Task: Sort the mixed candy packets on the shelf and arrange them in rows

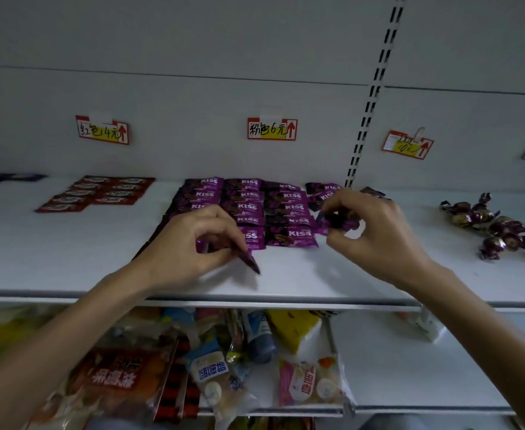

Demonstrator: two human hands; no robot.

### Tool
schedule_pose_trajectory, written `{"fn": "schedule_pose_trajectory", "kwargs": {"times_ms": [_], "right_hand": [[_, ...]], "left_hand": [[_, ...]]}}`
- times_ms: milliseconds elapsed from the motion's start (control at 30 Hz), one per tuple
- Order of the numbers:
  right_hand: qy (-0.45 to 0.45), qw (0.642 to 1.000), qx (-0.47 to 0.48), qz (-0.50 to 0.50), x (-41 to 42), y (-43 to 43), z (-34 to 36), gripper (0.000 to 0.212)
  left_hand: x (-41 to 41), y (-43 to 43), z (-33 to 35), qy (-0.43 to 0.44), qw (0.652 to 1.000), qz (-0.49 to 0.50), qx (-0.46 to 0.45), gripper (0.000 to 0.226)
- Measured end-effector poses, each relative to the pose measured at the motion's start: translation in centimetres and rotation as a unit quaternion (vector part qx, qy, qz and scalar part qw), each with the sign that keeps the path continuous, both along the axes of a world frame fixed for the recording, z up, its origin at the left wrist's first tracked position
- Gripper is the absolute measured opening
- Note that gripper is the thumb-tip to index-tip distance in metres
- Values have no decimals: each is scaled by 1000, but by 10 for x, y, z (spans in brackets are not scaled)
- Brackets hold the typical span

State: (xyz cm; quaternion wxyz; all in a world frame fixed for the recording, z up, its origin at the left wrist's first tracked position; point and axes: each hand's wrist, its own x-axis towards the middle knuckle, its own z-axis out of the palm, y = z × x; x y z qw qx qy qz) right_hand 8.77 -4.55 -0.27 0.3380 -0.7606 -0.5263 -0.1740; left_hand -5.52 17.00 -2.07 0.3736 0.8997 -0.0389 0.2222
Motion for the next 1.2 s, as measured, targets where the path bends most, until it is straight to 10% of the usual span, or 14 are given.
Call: {"fn": "schedule_pose_trajectory", "kwargs": {"times_ms": [200,333,1200], "right_hand": [[-28,988,-146,48,-13,10,-11,20],[38,969,-236,57,-17,20,-11,50],[21,986,-161,28,4,26,-26,23]], "left_hand": [[-7,14,-5,62,996,-56,-18,28],[-7,14,-11,58,991,-1,123,26],[-2,13,-15,41,981,21,186,36]]}}
